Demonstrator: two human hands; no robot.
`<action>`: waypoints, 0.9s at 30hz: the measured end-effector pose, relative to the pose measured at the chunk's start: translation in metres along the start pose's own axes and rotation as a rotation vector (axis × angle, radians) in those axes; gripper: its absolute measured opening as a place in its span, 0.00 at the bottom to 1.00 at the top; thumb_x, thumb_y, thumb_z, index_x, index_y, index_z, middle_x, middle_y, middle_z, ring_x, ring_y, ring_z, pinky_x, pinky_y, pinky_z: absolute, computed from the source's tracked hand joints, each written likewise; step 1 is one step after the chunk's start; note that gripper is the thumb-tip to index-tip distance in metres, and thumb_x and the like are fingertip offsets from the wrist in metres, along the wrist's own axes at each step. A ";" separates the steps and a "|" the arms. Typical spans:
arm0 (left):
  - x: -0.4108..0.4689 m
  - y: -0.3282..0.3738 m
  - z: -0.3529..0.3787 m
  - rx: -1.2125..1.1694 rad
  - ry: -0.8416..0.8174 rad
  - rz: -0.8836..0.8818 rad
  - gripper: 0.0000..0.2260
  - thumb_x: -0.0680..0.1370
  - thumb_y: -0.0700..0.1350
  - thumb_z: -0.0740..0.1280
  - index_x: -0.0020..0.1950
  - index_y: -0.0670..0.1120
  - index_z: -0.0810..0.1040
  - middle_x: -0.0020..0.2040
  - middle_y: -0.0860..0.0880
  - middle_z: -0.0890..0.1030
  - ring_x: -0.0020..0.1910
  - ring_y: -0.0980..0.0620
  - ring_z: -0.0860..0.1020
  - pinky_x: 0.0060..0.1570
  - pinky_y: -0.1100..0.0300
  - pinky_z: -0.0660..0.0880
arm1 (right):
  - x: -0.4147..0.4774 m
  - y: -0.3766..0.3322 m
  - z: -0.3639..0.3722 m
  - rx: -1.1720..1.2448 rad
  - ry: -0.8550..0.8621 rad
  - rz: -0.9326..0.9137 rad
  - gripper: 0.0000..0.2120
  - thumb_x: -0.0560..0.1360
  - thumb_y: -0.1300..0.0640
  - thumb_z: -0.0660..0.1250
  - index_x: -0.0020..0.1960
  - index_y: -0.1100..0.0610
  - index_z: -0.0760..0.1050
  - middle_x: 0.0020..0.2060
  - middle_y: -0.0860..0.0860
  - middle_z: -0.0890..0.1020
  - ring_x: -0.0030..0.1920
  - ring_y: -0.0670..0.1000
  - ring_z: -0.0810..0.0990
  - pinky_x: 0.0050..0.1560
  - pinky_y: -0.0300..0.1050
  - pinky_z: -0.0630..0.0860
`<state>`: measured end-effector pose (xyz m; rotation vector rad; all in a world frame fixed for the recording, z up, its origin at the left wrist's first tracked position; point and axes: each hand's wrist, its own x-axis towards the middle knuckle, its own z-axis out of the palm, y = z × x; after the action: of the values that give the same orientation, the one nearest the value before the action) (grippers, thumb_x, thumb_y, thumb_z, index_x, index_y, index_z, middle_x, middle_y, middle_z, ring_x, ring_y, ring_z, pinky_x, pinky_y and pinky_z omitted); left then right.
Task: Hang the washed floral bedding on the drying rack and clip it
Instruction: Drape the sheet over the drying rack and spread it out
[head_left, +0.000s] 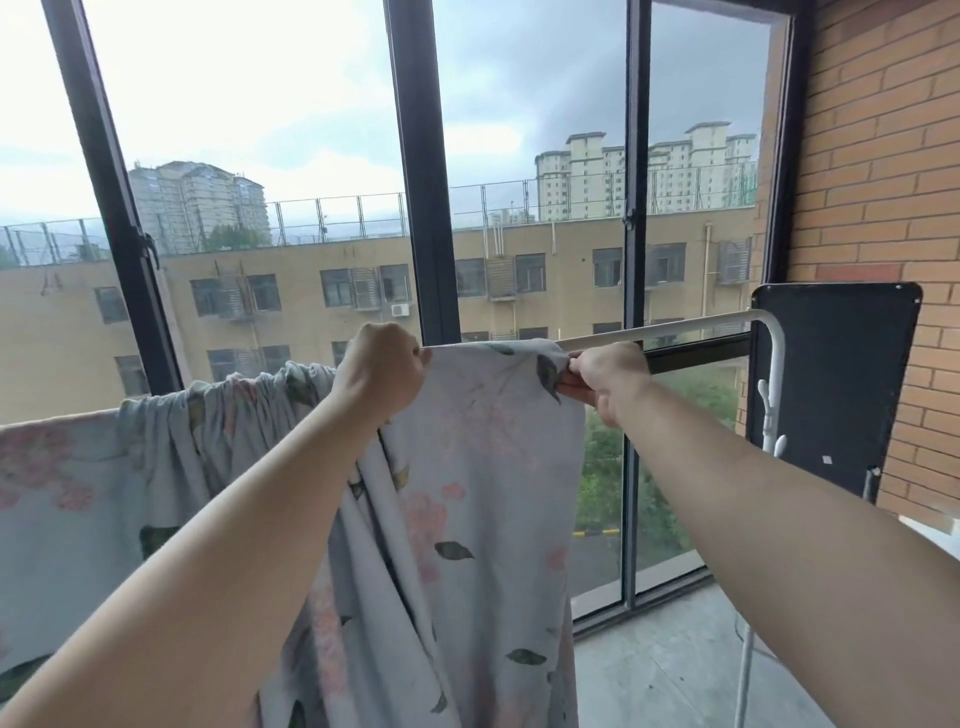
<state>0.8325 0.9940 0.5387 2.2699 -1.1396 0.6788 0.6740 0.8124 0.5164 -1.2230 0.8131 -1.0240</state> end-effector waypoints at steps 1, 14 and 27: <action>0.000 0.001 -0.004 0.039 0.029 -0.034 0.09 0.79 0.42 0.67 0.41 0.39 0.80 0.38 0.40 0.79 0.43 0.38 0.81 0.36 0.56 0.70 | 0.001 -0.001 -0.001 0.016 0.014 -0.003 0.08 0.77 0.73 0.64 0.42 0.65 0.78 0.40 0.61 0.83 0.34 0.56 0.83 0.30 0.48 0.83; 0.005 0.056 0.027 -0.057 -0.069 0.092 0.13 0.74 0.39 0.62 0.54 0.47 0.82 0.48 0.45 0.84 0.47 0.41 0.81 0.47 0.48 0.81 | -0.019 0.005 -0.004 -0.391 -0.332 -0.093 0.15 0.81 0.60 0.63 0.66 0.62 0.74 0.57 0.53 0.77 0.57 0.53 0.75 0.65 0.56 0.75; 0.040 0.065 0.051 -0.257 -0.121 0.018 0.09 0.80 0.47 0.65 0.51 0.52 0.86 0.45 0.52 0.85 0.44 0.50 0.80 0.40 0.61 0.73 | -0.001 0.015 -0.004 -0.077 -0.655 0.120 0.16 0.80 0.43 0.63 0.53 0.53 0.82 0.39 0.48 0.84 0.39 0.50 0.82 0.42 0.43 0.78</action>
<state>0.8103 0.9053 0.5399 2.1062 -1.2287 0.3804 0.6728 0.8122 0.5009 -1.4410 0.4038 -0.4436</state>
